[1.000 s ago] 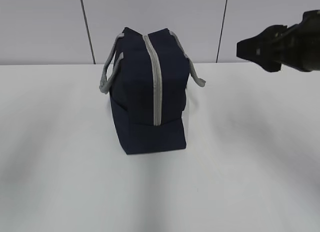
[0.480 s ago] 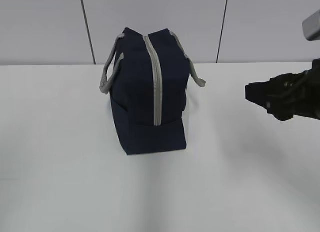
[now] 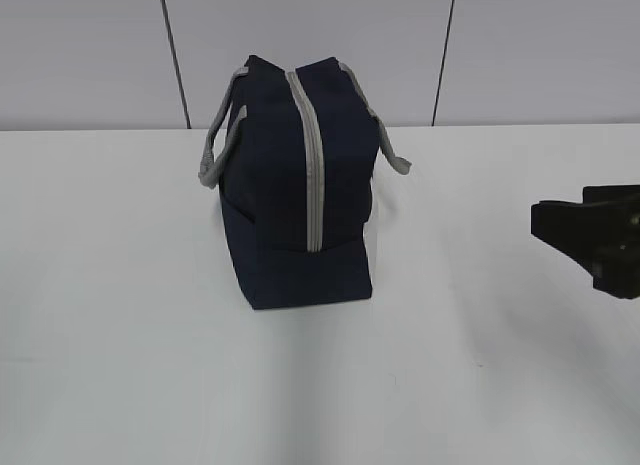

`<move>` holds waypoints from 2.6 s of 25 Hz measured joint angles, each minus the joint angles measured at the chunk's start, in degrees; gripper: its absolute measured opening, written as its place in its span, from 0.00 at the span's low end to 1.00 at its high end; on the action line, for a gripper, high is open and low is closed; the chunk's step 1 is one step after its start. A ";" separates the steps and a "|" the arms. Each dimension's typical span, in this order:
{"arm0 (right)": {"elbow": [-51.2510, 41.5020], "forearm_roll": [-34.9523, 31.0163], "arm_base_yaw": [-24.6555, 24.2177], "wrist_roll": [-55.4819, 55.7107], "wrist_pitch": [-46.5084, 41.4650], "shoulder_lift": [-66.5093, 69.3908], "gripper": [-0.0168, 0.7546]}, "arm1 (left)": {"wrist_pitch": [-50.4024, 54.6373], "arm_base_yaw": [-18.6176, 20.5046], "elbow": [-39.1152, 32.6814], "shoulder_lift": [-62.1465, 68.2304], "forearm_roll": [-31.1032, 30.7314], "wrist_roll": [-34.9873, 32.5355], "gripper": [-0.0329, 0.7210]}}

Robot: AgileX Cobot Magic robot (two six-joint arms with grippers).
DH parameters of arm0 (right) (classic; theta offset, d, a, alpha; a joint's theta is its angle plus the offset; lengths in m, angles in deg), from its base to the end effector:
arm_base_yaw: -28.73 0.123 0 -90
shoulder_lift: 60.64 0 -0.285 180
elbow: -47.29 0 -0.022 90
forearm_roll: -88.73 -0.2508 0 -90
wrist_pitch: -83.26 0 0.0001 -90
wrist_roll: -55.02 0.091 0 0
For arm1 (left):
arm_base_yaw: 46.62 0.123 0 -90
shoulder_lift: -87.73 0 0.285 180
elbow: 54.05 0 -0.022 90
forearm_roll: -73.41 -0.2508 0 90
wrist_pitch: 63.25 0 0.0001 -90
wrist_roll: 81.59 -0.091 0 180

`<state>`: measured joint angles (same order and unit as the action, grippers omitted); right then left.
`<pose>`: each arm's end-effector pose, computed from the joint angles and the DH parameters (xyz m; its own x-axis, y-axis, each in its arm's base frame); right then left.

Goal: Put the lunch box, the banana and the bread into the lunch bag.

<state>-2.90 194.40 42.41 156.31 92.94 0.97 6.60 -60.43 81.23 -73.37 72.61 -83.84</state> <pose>0.1785 0.0585 0.2639 -0.3705 -0.1715 -0.9129 -0.4076 0.9131 -0.0062 0.0112 -0.0015 0.2838 -0.6573 0.2069 -0.7247 0.2587 0.9651 0.0410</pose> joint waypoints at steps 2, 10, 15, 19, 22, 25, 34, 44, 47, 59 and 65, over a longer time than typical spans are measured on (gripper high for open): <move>-1.29 0.00 0.00 0.13 0.00 -2.17 0.57 | -1.71 0.00 -0.31 0.00 -0.20 0.00 0.47; -5.93 0.00 0.00 3.91 0.00 -8.40 0.57 | -6.54 0.00 -2.72 0.00 -0.27 0.39 0.47; -7.17 0.00 0.00 7.95 0.00 -8.93 0.56 | -6.57 0.00 -2.72 0.00 -0.36 0.39 0.45; -8.78 -0.04 0.00 10.11 -2.77 -8.93 0.56 | -6.64 0.00 -2.72 0.00 -0.41 0.39 0.40; -9.32 -0.26 0.00 10.77 -5.70 -8.93 0.56 | -6.68 0.00 -2.72 0.00 -0.41 0.39 0.38; -9.34 -0.30 0.00 11.05 -5.77 -8.97 0.56 | -6.68 0.00 -2.72 0.00 -0.41 0.39 0.37; -9.34 -0.63 0.00 11.29 -9.23 -9.11 0.56 | -6.68 0.00 -2.72 0.00 -0.41 0.39 0.36; -9.34 -45.77 0.00 -35.91 -14.33 -9.11 0.56 | -6.68 0.00 -2.72 0.00 -0.41 0.44 0.36; -6.86 -67.60 0.23 -58.28 -22.60 -9.11 0.56 | -6.68 0.00 -2.72 0.00 -0.41 0.44 0.36; 13.15 -110.54 0.78 -110.69 -63.56 -17.04 0.56 | -6.71 -0.06 -2.72 0.00 -0.42 0.44 0.36; 13.55 -106.27 0.78 -107.01 -76.51 -26.98 0.56 | -6.71 -0.06 -2.72 0.00 -0.42 0.44 0.36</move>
<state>10.65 88.13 43.20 49.31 16.43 -26.00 -0.12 -60.49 78.51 -73.37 72.18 -83.41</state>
